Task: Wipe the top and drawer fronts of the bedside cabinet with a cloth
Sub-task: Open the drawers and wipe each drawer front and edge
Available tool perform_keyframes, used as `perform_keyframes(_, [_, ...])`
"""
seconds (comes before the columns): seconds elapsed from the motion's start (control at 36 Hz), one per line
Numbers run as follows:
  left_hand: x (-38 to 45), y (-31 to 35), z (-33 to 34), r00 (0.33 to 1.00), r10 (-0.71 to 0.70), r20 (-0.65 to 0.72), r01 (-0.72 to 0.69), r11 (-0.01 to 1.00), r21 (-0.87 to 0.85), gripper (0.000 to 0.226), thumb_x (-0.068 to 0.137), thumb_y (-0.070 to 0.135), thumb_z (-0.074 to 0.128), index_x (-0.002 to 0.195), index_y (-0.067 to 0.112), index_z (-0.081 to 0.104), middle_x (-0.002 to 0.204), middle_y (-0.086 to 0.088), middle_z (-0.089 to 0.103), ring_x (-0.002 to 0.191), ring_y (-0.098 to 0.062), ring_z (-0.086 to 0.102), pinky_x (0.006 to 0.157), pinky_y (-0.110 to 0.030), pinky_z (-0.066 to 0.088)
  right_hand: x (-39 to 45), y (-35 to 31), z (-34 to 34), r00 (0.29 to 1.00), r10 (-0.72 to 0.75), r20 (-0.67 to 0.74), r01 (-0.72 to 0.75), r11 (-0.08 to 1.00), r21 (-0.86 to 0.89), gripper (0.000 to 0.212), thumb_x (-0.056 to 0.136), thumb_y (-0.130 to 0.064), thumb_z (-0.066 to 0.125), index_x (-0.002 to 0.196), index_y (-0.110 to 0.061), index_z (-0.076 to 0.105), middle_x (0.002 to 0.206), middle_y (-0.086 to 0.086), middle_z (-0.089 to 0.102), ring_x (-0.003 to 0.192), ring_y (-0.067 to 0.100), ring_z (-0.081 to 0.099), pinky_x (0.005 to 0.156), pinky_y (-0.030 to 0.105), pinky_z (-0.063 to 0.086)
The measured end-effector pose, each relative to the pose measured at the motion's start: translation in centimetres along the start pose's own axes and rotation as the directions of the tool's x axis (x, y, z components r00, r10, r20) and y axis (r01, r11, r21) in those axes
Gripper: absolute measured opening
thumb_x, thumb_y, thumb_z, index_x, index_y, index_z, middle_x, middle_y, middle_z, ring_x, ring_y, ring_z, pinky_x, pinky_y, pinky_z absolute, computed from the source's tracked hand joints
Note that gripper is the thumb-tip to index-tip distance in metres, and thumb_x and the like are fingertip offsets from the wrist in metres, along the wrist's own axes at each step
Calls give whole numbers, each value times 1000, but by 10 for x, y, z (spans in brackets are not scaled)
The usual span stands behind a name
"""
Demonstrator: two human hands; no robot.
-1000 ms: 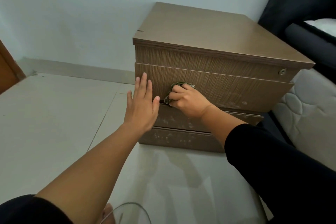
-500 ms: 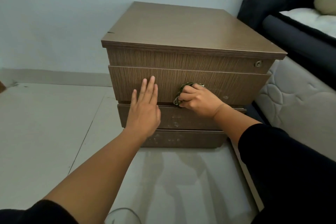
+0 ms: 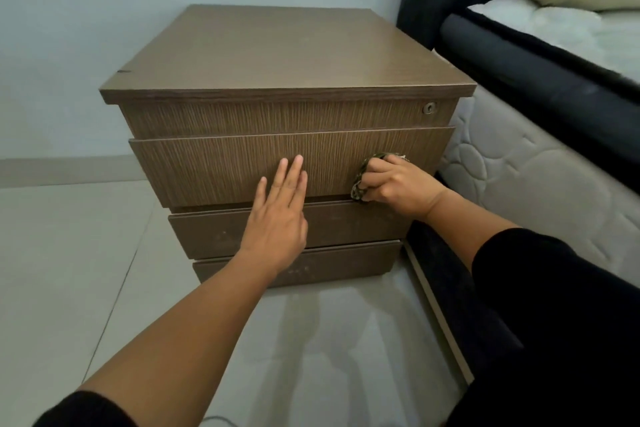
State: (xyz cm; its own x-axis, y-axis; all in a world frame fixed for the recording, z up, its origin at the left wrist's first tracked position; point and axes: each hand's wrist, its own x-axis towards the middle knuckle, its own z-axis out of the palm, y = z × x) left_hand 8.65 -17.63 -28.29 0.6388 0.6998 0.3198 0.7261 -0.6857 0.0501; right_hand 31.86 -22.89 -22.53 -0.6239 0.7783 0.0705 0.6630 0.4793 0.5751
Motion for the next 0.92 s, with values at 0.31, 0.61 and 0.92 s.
perform_keyframes(0.31, [14,27,15,995,93,23,-95,994,60,66,91,21,34,149,11,3,150,-2,-28,140,-21,-26,114,-41,-8,-39,17,10,988,133,80,-137,990,46,8,69,-21,76,73,-28,76,82,-8,69,79,19,66,67,26,52])
perform_keyframes(0.61, [18,41,30,989,136,62,-140,988,62,66,90,20,36,149,10,9,154,-2,-23,141,-20,-23,114,-40,-6,-68,24,25,928,309,208,-345,924,167,26,94,-13,46,104,-15,70,112,1,62,109,28,50,87,37,38])
perform_keyframes(0.92, [18,49,37,977,147,157,-148,989,-6,63,91,23,35,149,14,11,157,0,-15,143,-16,-19,116,-38,-3,-89,9,38,596,677,431,-799,552,238,32,83,1,57,108,-15,68,115,5,60,111,22,44,89,27,41])
